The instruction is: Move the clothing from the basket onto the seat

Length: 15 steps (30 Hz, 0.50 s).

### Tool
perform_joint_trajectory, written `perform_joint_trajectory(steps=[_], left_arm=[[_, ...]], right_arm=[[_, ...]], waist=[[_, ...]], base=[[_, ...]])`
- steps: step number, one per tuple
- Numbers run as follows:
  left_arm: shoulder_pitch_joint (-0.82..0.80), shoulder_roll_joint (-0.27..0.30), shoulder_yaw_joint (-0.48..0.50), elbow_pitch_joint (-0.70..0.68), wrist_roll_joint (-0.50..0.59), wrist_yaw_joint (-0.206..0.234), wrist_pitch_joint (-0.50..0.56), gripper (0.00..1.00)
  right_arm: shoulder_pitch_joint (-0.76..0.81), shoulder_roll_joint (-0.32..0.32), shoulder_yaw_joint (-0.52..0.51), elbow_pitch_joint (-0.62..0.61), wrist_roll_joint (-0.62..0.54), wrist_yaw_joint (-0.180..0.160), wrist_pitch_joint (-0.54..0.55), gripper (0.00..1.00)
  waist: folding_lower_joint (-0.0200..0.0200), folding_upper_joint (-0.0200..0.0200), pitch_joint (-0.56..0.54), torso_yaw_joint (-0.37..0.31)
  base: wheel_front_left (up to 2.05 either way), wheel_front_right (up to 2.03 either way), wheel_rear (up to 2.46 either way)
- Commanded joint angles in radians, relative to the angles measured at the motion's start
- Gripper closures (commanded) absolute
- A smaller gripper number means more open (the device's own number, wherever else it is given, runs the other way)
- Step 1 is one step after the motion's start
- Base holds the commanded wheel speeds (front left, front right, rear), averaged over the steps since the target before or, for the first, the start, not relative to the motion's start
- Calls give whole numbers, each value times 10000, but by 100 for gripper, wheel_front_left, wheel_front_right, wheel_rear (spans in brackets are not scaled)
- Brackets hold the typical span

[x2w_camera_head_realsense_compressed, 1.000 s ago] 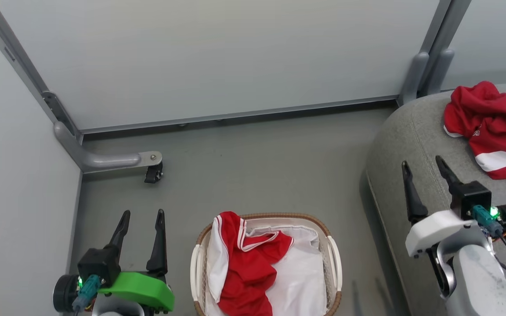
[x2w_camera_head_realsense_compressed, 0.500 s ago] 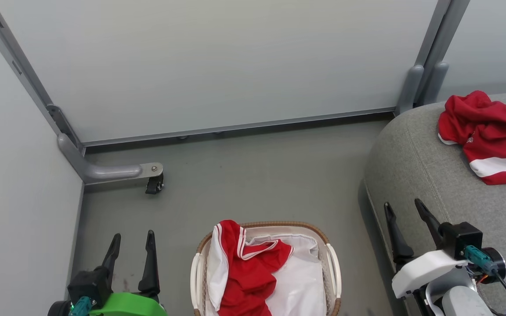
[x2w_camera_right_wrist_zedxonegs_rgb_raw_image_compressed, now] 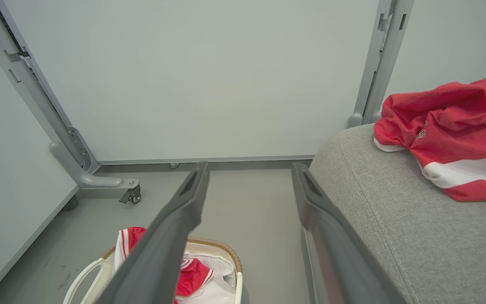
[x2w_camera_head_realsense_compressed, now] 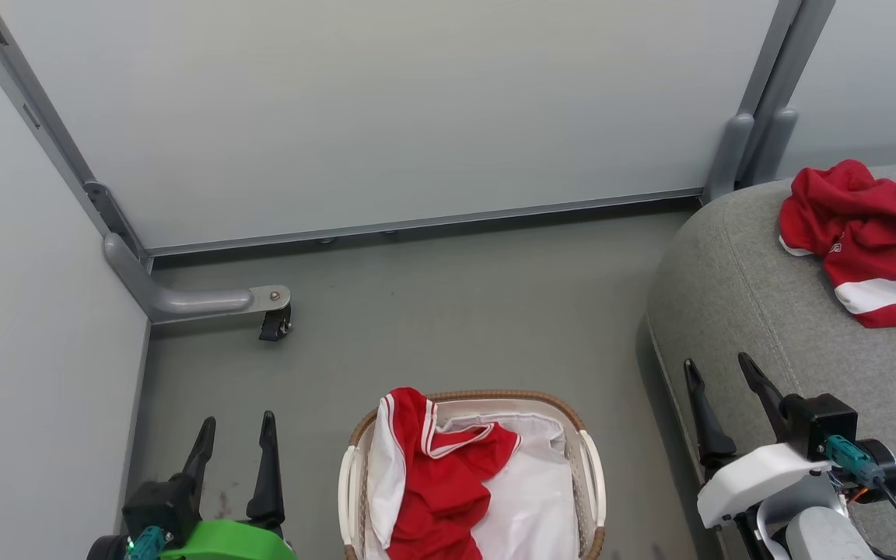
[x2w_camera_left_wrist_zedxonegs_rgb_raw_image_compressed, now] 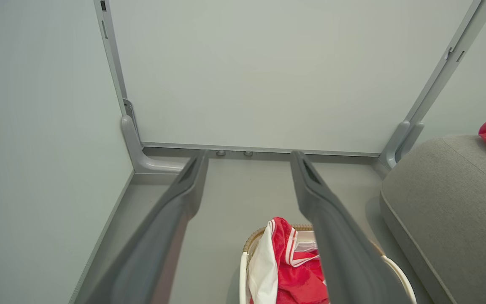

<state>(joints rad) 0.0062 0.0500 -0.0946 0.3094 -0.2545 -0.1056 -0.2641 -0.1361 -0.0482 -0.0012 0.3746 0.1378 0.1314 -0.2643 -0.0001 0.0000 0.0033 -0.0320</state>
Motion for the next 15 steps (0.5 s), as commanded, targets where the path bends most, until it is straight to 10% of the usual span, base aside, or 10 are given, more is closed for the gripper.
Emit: perform_joint_trajectory(steps=[1, 15], left_arm=[[-33, 11, -12, 9, -29, 17, -5, 0], [-343, 12, -348, 109, 67, -27, -5, 0]], right_arm=[[-47, -43, -30, 16, -48, -14, -4, 0], [-261, -42, -107, -180, -162, -14, -4, 0]], waist=[[1, 0, 16, 3], [1, 0, 362, -117]], base=[[0, 0, 0], [0, 0, 0]])
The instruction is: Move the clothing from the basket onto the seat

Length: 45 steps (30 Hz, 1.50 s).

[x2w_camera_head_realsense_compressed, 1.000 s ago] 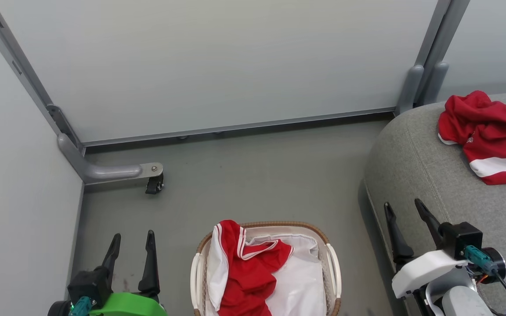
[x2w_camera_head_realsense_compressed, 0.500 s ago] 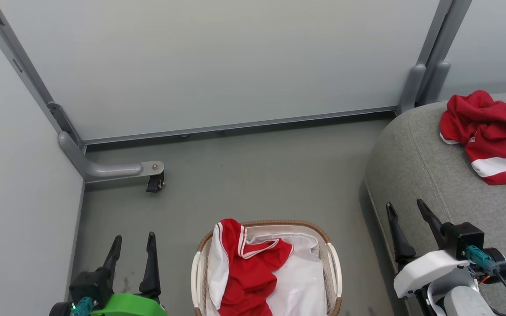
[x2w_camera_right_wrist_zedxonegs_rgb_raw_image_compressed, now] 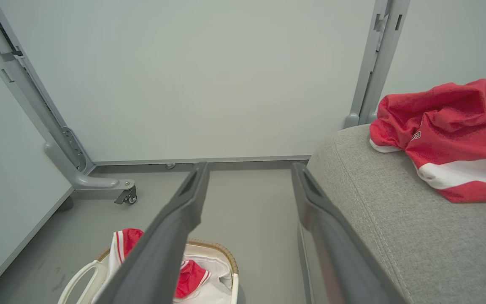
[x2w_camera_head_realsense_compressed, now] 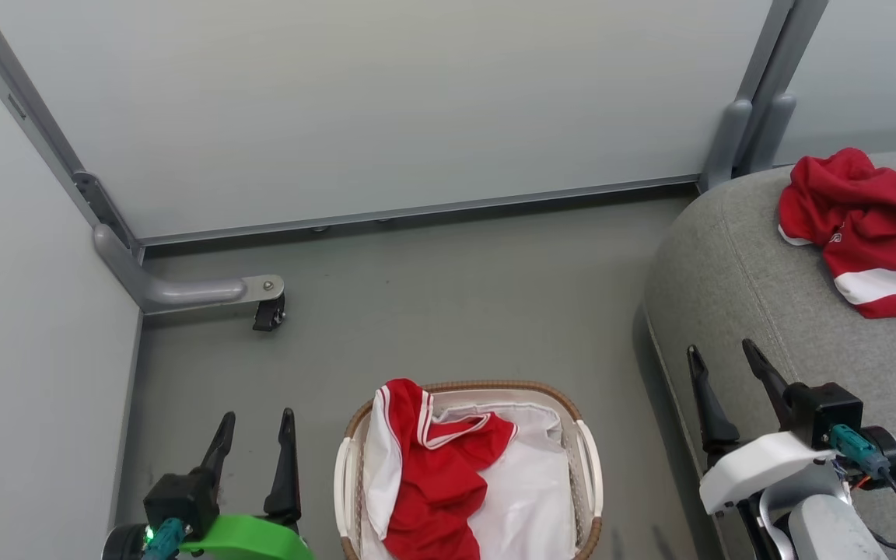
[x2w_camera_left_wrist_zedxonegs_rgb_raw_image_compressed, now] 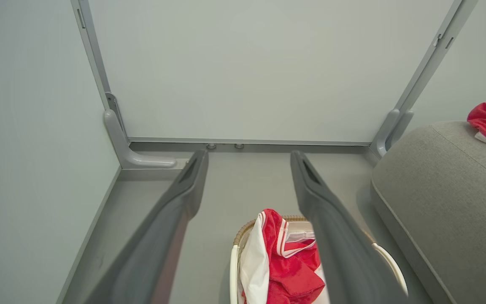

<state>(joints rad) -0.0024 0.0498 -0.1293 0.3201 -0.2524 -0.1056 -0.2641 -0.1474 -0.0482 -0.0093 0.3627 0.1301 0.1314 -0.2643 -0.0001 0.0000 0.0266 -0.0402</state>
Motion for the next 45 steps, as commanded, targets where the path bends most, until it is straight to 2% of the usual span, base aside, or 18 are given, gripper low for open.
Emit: perform_joint_trajectory(steps=[1, 6, 14, 32, 45], left_arm=[[-361, 13, -115, 57, 83, -50, -5, 0], [-1109, 15, -827, 572, 329, -119, -5, 0], [-3008, 22, -2155, 2221, 448, -217, -5, 0], [-6529, 49, -4791, 6618, 977, -266, -3, 0], [-8204, 203, -5892, 8861, 1006, -262, 29, 0]], right_arm=[[-182, -42, -43, -108, -120, -14, -4, 0], [-546, -37, -247, -335, -270, -14, -4, 0], [-1354, -40, -296, -763, -412, -14, -4, 0], [-3215, -33, 500, -1436, 441, -14, -3, 0], [-4122, -29, 601, -1936, 824, -14, -3, 0]], waist=[[1, 0, 239, -52], [1, 0, 888, -99], [1, 0, 2419, -394], [1, 0, 6230, -1964], [1, 0, 8173, -2608]], base=[[0, 0, 0], [0, 0, 0], [0, 0, 0], [0, 0, 0], [0, 0, 0]])
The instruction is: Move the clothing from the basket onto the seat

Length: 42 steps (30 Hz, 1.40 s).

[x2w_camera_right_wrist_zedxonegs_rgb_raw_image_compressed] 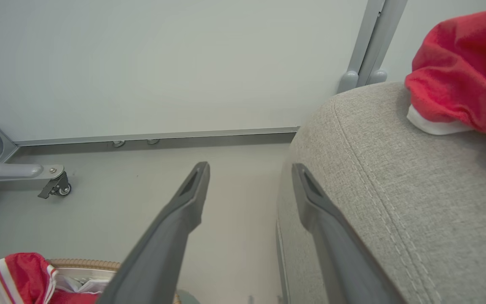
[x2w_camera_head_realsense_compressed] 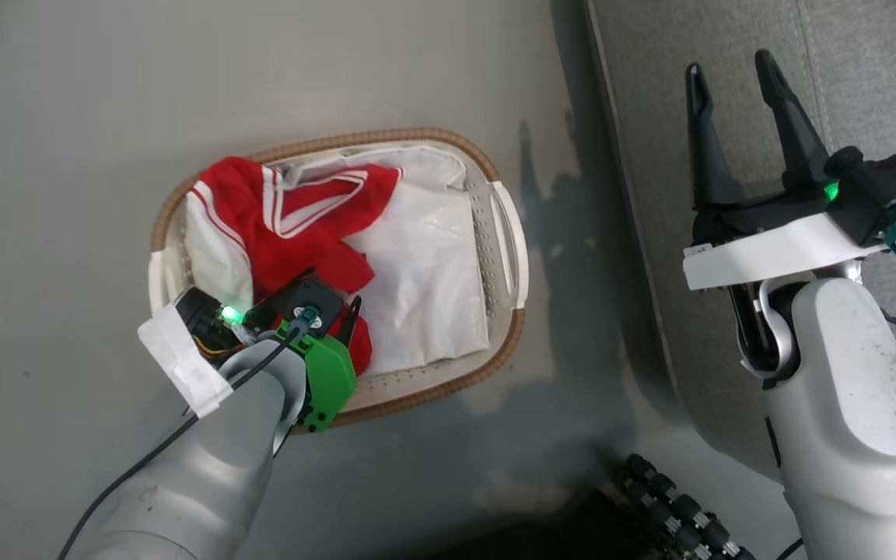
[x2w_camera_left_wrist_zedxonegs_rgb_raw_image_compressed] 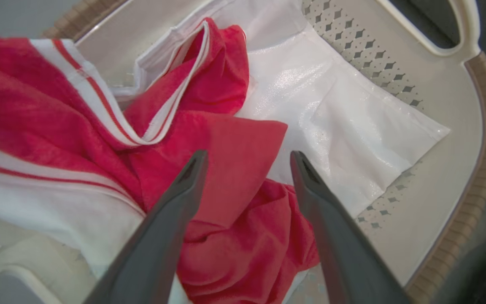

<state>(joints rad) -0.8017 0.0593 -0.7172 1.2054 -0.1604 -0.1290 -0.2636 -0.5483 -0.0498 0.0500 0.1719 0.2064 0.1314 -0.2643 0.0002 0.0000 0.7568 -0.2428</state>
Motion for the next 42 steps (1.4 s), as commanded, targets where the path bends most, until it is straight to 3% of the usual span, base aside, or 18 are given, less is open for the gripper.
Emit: perform_joint_trajectory(steps=[1, 5, 13, 18, 21, 22, 35, 42], left_arm=[[-314, 132, -123, 110, 120, -28, 28, 0], [-638, 230, -300, 349, 158, -19, 22, 0], [-1199, 500, -751, 558, 664, 1072, 15, 0], [-1275, 566, -613, 714, 423, 1376, 358, 1], [-1313, 550, -565, 746, 277, 1355, 429, 83], [-1306, 532, -582, 757, 268, 1361, 426, 100], [-769, 179, -796, 234, 64, 1114, 11, 100], [-216, 432, -778, -1294, 24, 1076, -27, 100]], right_arm=[[-158, -14, 10, -72, 79, -14, -3, 0], [-307, -14, 31, -237, 201, -14, -3, 0], [-510, -17, 125, -590, 419, -14, -3, 0], [-545, -17, 157, -690, 480, -14, -3, 0], [-546, -19, 118, -714, 506, -14, -3, 0], [-537, -19, 99, -710, 511, -14, -3, 0], [-220, -19, -18, -413, 244, -14, -3, 0], [79, -22, -180, -158, -138, -14, -3, 0]], waist=[[-2, 0, 983, -607], [-2, 0, 1306, -687], [-2, 0, 1678, -829], [-2, 0, 1792, -891], [-2, 0, 1829, -906], [-2, 0, 1827, -902], [-2, 0, 1056, -537], [-2, 0, 89, -116]], base=[[0, 0, 0], [0, 0, 0], [0, 0, 0], [0, 0, 0], [0, 0, 0], [0, 0, 0], [0, 0, 0], [0, 0, 0]])
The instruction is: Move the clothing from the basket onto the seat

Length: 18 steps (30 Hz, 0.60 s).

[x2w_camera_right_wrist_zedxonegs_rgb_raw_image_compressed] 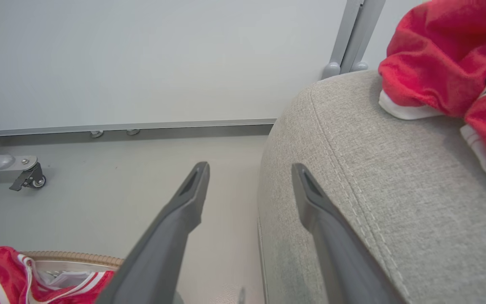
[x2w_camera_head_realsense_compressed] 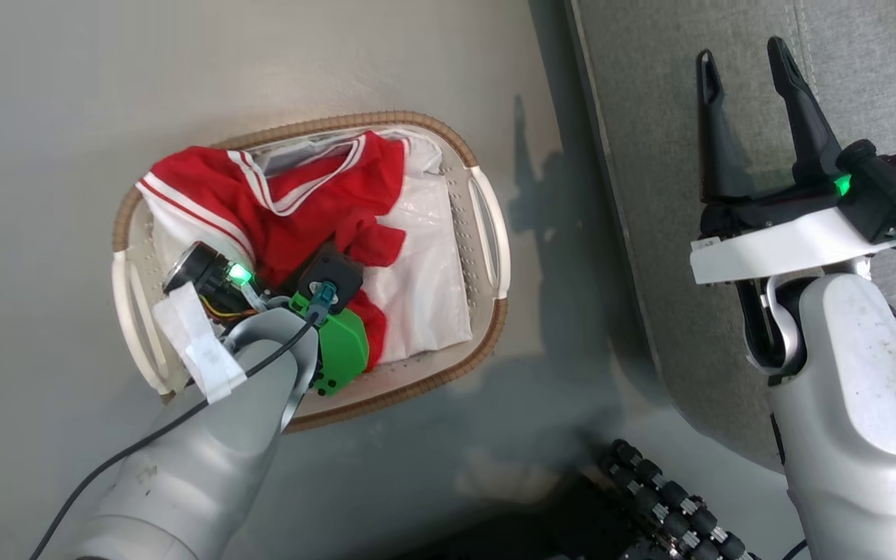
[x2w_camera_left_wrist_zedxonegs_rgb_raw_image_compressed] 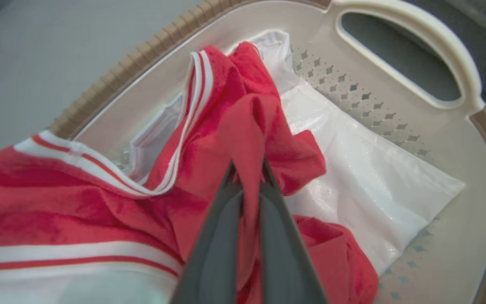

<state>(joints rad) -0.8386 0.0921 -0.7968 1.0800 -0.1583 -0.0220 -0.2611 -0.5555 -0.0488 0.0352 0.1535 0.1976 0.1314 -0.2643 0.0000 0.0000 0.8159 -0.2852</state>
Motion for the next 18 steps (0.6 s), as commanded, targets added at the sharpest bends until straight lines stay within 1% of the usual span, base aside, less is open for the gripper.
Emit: perform_joint_trajectory(steps=[1, 4, 10, 14, 18], left_arm=[[243, 157, 0, -290, 34, 1, -51, 100], [556, 446, -89, -1242, 205, -19, -54, 100], [957, 1029, -48, -2681, 328, -14, -48, 100], [1113, 1333, -192, -3363, 491, -194, -47, 100], [1079, 1512, -296, -3832, 554, -391, -49, 100]], right_arm=[[210, -31, -65, 71, -112, -14, -3, 0], [442, -31, -161, 226, -349, -14, -3, 0], [964, -36, -271, 610, -773, -14, -3, 0], [1399, -36, -283, 887, -981, -14, -3, 0], [1824, -37, -188, 1222, -1128, -14, -3, 0]], waist=[[0, 0, -654, 369], [0, 0, -1240, 619], [0, 0, -2449, 1043], [0, 0, -3331, 1304], [0, 0, -4246, 1491]], base=[[0, 0, 0], [0, 0, 0], [0, 0, 0], [0, 0, 0], [0, 0, 0]])
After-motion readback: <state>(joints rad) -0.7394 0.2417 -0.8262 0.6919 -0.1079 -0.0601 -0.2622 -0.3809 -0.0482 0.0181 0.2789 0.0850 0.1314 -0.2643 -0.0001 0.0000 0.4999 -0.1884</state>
